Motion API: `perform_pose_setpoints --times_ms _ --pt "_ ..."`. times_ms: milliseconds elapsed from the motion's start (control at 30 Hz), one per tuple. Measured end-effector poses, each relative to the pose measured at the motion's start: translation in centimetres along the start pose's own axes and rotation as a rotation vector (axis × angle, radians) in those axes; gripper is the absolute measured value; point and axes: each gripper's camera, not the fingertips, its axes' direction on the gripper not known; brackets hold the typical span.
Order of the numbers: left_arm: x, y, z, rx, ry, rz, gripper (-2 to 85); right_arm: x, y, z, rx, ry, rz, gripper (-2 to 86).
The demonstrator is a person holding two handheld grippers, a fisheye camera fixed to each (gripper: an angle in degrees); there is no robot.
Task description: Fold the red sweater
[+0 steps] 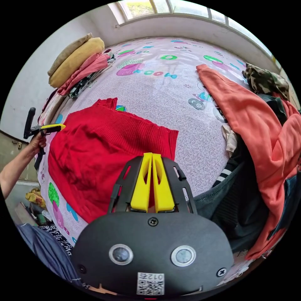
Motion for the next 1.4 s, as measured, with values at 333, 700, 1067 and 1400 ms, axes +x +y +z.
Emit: perform_pose_setpoints --times_ms 333,700,1067,1400 --pt "4.1 5.3 -4.1 0.248 0.223 -0.061 0.2 5.2 13.9 -7.9 0.134 -0.195 0.198 4.8" --pt "19.1 4.0 8.4 0.026 0.085 0.105 0.1 13.6 19.1 -7.9 0.182 -0.426 0.325 8.4" --pt "22.5 7.7 6.0 0.159 0.144 0.152 0.4 16.4 26.9 -10.3 0.187 -0.386 0.339 9.1" --pt "27.0 8.8 11.5 0.113 0.096 0.143 0.6 21.5 41.3 -6.8 0.327 -0.725 0.880 7.8"
